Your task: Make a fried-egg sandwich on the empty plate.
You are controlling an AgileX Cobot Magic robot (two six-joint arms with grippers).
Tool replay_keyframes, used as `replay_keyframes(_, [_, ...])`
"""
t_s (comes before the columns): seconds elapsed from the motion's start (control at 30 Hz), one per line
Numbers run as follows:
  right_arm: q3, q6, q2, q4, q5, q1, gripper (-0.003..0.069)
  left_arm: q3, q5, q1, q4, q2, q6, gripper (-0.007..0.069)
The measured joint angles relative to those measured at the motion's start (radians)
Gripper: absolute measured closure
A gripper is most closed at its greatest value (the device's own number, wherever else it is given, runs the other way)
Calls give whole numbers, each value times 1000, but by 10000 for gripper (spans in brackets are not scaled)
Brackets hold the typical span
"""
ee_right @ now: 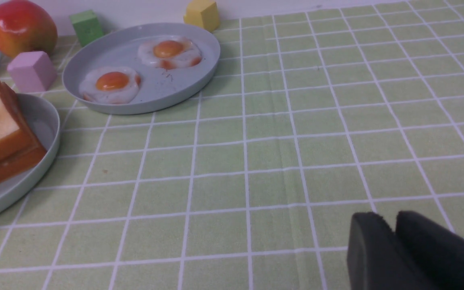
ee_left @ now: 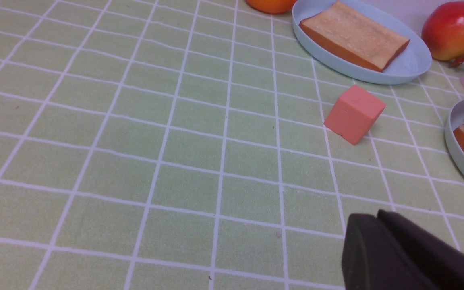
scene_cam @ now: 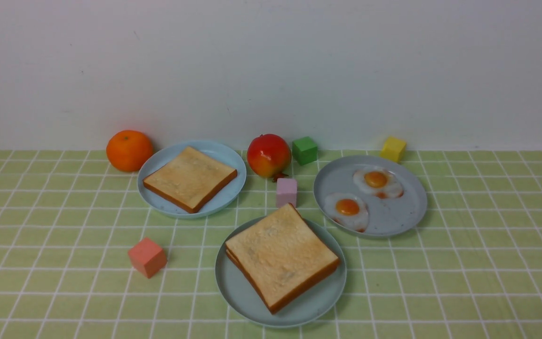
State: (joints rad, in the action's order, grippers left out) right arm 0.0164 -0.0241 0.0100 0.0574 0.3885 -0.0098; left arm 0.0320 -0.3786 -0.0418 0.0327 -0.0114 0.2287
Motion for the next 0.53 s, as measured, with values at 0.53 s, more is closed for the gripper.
replay_keyframes(0.53, [0,0,0,0,0,0,526,0,0,0,0,0,0,587])
